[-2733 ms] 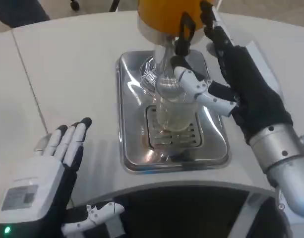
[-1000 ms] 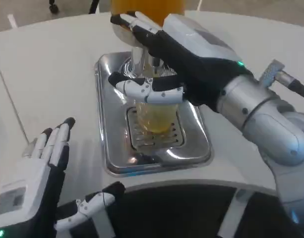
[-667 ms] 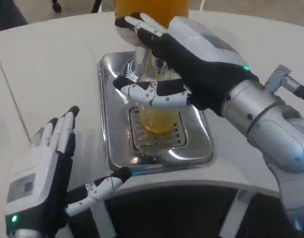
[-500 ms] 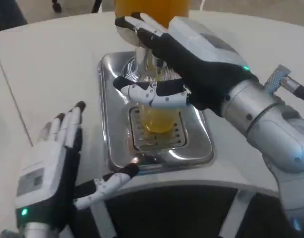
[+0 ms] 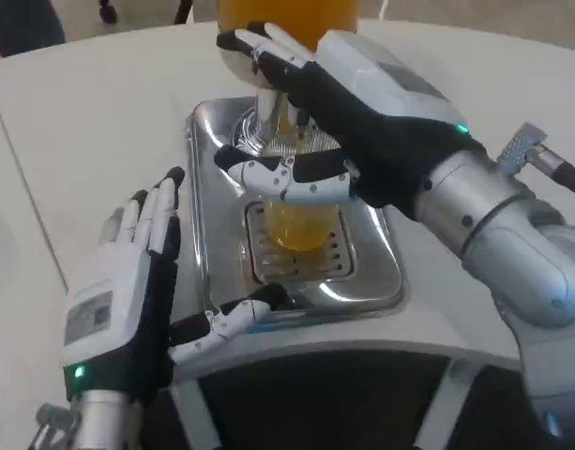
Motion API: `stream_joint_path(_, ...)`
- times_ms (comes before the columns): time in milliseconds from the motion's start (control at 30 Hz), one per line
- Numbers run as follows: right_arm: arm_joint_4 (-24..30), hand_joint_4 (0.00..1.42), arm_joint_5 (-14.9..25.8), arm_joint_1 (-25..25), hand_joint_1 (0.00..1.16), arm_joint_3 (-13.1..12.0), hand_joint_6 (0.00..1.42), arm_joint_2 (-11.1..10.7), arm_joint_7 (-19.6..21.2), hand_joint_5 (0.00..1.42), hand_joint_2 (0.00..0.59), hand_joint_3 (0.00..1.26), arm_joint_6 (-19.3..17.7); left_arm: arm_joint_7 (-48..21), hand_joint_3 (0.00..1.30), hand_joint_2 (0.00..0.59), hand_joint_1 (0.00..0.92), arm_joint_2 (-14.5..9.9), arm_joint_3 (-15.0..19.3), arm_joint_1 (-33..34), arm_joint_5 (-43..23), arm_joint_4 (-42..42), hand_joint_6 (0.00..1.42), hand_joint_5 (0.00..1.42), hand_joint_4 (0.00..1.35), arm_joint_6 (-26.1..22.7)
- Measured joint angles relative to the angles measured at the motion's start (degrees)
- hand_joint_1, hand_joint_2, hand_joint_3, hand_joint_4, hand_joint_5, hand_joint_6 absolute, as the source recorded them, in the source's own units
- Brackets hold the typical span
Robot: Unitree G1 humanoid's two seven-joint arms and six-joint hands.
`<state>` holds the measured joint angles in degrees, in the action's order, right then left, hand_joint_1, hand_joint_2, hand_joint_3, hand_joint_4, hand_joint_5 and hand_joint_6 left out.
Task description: Grasp the cup under the faucet to collect the drink, then remove the cup.
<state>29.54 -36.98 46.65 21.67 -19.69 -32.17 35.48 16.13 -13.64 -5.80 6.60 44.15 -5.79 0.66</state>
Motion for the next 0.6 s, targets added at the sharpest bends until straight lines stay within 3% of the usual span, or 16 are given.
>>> stream_joint_path(200, 0.0, 0.00, 0.2, -0.3, 0.63, -1.0, 0.10, 0.6, -0.1, 0.04, 0.410, 0.08, 0.0, 0.1, 0.00, 0.056, 0.277, 0.0, -0.5, 0.7, -0.5, 1.1, 0.02, 0.00, 0.00, 0.0)
stream_joint_path(300, 1.0, 0.00, 0.0, -2.6, 0.64, -2.1, 0.09, 1.5, 2.0, 0.02, 0.414, 0.06, 0.0, 0.1, 0.00, 0.056, 0.277, 0.0, -1.1, 1.3, -0.7, 1.8, 0.02, 0.00, 0.00, 0.0)
stream_joint_path(433, 5.8, 0.00, 0.0, -10.2, 0.67, -6.4, 0.08, 4.2, 7.8, 0.01, 0.422, 0.04, -0.1, 0.2, 0.00, 0.057, 0.276, 0.0, -1.7, 2.0, -0.9, 2.6, 0.02, 0.00, 0.00, 0.0)
stream_joint_path(500, 9.1, 0.00, 0.2, -14.2, 0.67, -9.1, 0.08, 4.4, 9.3, 0.00, 0.423, 0.04, -1.0, 0.5, 0.00, 0.060, 0.268, 0.0, -1.8, 2.3, -0.9, 3.1, 0.03, 0.00, 0.00, 0.0)
stream_joint_path(600, 12.0, 0.00, 1.5, -16.1, 0.68, -13.6, 0.08, 3.5, 9.2, 0.00, 0.426, 0.03, -1.1, 0.7, 0.00, 0.059, 0.267, 0.0, -2.1, 2.8, -0.8, 3.3, 0.04, 0.00, 0.00, -0.1)
